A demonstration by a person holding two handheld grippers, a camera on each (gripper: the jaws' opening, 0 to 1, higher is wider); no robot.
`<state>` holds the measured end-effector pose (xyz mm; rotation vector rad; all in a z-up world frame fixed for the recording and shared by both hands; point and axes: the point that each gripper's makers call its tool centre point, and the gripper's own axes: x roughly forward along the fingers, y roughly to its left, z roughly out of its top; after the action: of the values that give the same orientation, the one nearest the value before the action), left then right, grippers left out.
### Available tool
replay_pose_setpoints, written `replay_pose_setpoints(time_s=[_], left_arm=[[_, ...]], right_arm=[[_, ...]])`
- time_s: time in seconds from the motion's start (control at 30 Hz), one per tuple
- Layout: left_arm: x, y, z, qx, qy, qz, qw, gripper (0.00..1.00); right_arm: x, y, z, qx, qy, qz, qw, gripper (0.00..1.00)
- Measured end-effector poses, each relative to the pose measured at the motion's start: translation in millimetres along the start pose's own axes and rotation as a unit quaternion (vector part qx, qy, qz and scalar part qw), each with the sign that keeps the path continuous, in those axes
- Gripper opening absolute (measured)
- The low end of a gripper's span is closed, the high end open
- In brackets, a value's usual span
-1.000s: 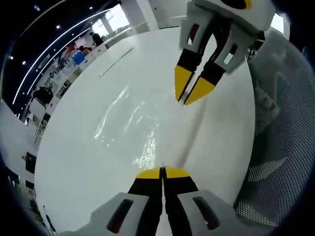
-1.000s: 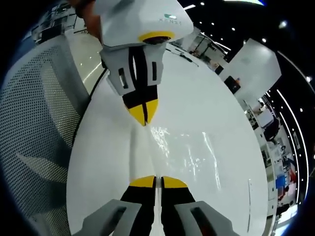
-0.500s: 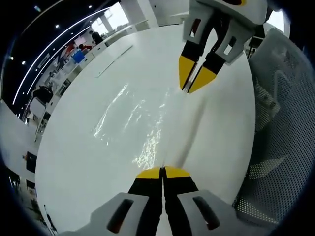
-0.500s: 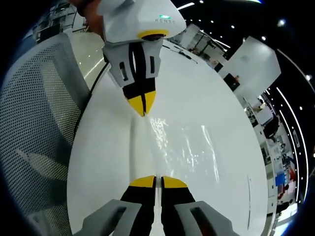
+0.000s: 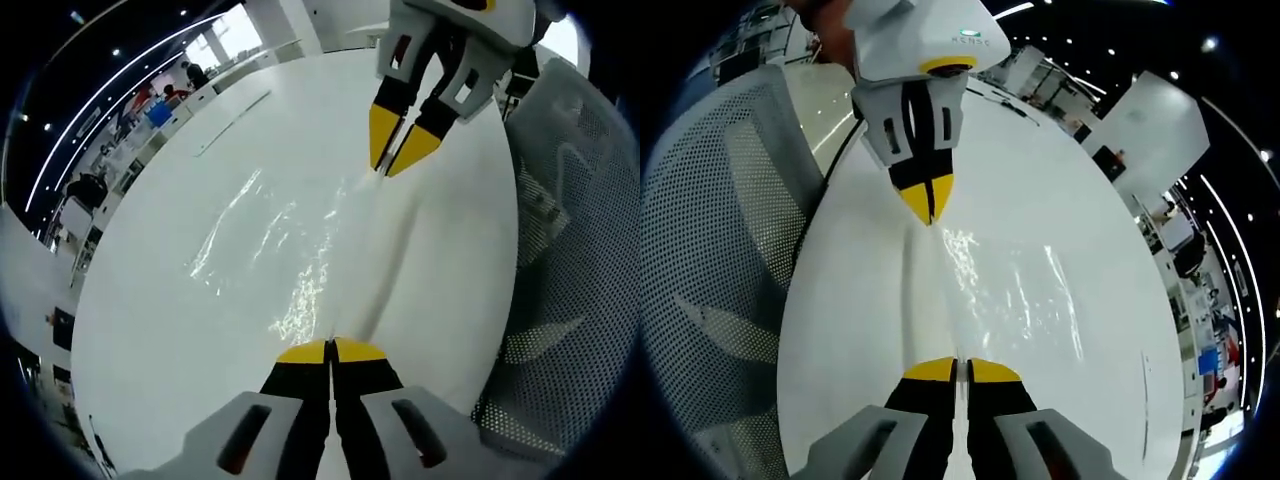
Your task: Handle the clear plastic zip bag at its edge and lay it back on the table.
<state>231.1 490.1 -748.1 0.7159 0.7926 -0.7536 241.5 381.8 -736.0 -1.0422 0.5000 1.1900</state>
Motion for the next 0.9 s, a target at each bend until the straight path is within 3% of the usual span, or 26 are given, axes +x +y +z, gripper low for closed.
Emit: replay_pose_setpoints(time_s=[0.63, 0.7, 0.73, 0.8, 0.9], left_arm=[[1, 0.2, 2.8, -0.004, -0.004, 0.006, 1.0000, 0.00], [1, 0.1, 4.0, -0.001, -0.006, 0.006, 1.0000, 0.00], [1, -0.1, 5.9, -0.002, -0.010, 0.006, 0.9999, 0.00], [0, -0.3, 8.3, 0.004, -0.012, 0.008, 0.9999, 0.00], [2, -0.8, 9.5, 0.011, -0.014, 0.005, 0.9998, 0.00]], right_arm=[[-5, 0, -3.6, 0.015, 0.002, -0.005, 0.9999, 0.00], [-6, 1, -3.8, 0.018, 0.003, 0.000, 0.9998, 0.03], [-8, -5, 1.8, 0.018, -0.011, -0.017, 0.9996, 0.07], [-11, -5, 12.5, 0.046, -0.037, -0.011, 0.9982, 0.10], [-15, -8, 21.9, 0.031, -0.050, -0.016, 0.9981, 0.11]])
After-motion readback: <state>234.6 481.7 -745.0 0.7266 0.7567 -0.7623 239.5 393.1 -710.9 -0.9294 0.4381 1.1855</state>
